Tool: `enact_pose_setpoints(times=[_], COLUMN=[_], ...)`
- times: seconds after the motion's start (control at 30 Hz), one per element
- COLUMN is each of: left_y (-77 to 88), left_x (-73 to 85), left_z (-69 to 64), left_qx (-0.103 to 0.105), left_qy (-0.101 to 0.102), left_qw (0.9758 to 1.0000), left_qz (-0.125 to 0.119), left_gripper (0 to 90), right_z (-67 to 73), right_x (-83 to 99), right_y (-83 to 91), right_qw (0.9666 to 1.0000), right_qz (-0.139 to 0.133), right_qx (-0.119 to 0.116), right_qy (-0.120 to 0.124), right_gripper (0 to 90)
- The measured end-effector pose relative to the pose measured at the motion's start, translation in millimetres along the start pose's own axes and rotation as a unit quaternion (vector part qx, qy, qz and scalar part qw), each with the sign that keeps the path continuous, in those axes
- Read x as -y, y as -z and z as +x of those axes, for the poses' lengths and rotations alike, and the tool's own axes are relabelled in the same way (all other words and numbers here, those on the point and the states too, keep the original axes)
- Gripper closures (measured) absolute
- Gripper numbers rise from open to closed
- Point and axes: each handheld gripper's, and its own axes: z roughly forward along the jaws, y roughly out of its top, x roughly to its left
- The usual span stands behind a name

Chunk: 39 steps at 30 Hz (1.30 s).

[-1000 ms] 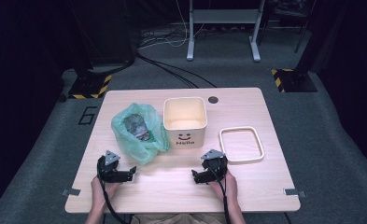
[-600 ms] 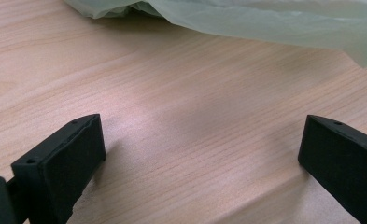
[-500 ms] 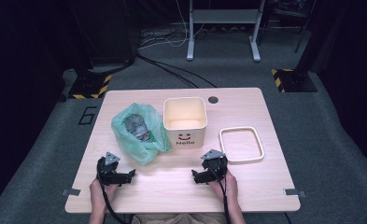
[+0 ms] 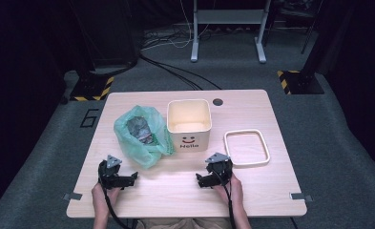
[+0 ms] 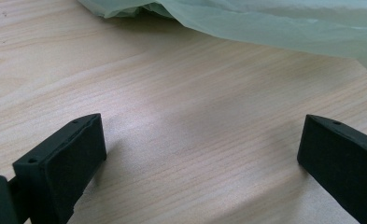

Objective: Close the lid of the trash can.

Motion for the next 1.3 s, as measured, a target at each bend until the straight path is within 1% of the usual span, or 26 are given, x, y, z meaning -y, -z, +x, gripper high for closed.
enact_pose_setpoints(times=[0.3,0.5,0.67,0.73,0.9,0.97,1.03,1.13,1.3], left_y=[-1.3,-1.6,-1.5,-1.6,-1.6,-1.6,-1.6,-1.5,-1.4], left_x=[-1.3,-1.8,-1.8,-1.8,-1.8,-1.8,-1.8,-1.8,-1.7], left_z=[1.2,2.1,2.2,2.3,2.5,2.6,2.6,2.5,2.5], left_qx=[-0.001,-0.002,-0.003,-0.005,-0.006,-0.006,-0.006,-0.006,-0.006], left_qy=[0.002,0.003,0.004,0.007,0.008,0.008,0.008,0.008,0.008], left_qw=[1.0,1.0,1.0,1.0,0.9999,0.9999,0.9999,0.9999,0.9999], left_qz=[0.0,-0.001,-0.002,-0.003,-0.003,-0.003,-0.003,-0.004,-0.004], left_gripper=[0.8,1.6,2.2,2.2,2.4,2.5,2.5,2.8,3.0], right_z=[-0.7,-1.5,-1.7,-1.9,-4.4,-6.4,-8.3,-12.7,-22.1], right_x=[-0.1,-0.1,-1.0,-0.6,3.3,5.0,6.4,8.6,10.8], right_y=[0.3,1.4,2.2,3.2,10.4,14.9,19.0,24.9,34.4], right_qw=[1.0,1.0,1.0,0.9999,0.9997,0.9997,0.9998,0.9997,0.9996], right_qz=[0.001,0.002,0.006,0.005,0.0,-0.008,-0.01,-0.015,-0.018], right_qx=[0.001,0.001,-0.004,-0.013,-0.021,-0.017,-0.013,-0.012,0.0], right_qy=[-0.001,0.0,0.001,-0.001,-0.01,-0.012,-0.009,-0.017,-0.021], right_gripper=[2.7,4.4,4.6,5.1,6.6,7.3,7.6,7.7,8.0])
